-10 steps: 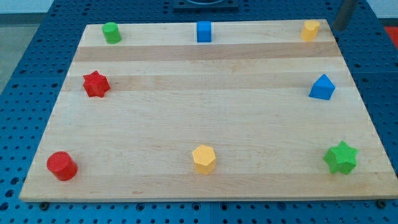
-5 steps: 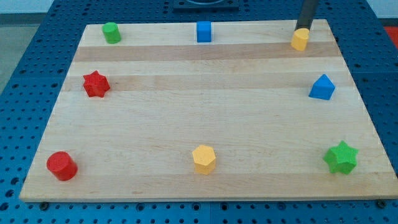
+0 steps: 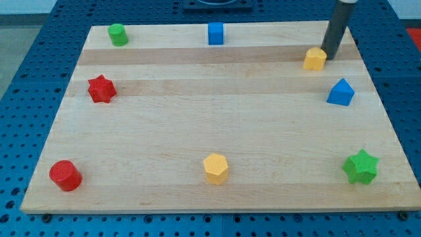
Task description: Move the yellow heart to the center
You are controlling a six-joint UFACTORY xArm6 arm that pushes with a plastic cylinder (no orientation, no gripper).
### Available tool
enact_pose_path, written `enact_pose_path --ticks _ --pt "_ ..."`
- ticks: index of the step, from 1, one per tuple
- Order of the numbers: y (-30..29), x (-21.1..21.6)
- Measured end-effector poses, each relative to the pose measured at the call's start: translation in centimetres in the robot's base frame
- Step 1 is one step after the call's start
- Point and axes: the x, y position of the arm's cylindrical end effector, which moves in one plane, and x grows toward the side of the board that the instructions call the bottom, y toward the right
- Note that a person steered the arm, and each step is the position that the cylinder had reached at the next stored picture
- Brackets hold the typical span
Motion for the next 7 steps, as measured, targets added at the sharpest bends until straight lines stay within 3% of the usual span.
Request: enact_pose_path --ticks 7 --pt "-16.0 7.9"
